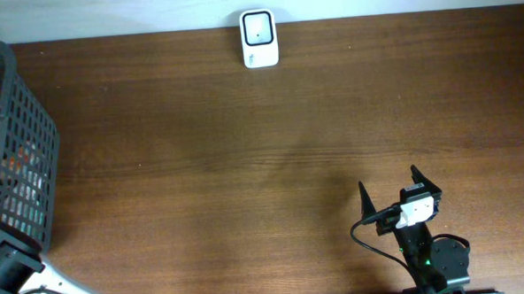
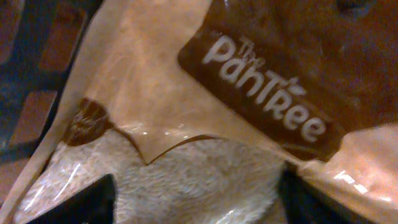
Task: Scan the item barcode
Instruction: 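Reach into the basket and grasp the brown-and-white bread bag with left gripper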
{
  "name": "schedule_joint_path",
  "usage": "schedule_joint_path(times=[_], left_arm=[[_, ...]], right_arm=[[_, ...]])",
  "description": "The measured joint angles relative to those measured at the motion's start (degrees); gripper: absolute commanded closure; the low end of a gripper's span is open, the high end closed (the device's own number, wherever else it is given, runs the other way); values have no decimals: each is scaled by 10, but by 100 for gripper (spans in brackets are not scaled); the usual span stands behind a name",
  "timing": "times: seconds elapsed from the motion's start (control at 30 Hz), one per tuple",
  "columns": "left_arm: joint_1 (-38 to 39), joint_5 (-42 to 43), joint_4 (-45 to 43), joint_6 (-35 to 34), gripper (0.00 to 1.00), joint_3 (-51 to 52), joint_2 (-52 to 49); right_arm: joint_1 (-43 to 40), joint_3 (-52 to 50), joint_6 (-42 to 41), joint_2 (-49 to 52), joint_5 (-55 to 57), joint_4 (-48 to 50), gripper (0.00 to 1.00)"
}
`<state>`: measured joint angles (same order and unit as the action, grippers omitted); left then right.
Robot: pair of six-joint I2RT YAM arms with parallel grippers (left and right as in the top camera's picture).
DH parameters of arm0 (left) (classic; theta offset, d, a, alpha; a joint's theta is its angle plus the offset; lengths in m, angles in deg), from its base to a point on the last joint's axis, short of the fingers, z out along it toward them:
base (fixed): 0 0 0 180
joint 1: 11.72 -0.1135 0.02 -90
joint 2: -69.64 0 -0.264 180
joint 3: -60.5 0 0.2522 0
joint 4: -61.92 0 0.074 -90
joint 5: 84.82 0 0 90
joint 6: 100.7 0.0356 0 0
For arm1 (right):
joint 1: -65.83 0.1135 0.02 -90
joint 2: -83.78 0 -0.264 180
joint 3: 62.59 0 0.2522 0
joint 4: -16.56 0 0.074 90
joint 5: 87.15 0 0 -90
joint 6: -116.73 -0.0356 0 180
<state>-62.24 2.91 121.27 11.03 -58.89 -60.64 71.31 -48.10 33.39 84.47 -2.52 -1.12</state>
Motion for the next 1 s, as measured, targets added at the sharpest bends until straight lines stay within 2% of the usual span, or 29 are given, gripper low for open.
schedule_joint_path(times=[0.13,0.23,0.3,0.7,1.0], left_arm=[[6,0,-6,0,53,0,-2],[10,-1,-9,6,84,-2,-5],[10,1,-9,8,98,-4,-5],[7,15,11,11,100,-13,-5],[23,17,30,-18,100,7,38]], right_arm=[[0,0,0,0,0,0,2],[0,0,0,0,0,0,2],[0,0,0,0,0,0,2],[0,0,0,0,0,0,2],[0,0,0,0,0,0,2]])
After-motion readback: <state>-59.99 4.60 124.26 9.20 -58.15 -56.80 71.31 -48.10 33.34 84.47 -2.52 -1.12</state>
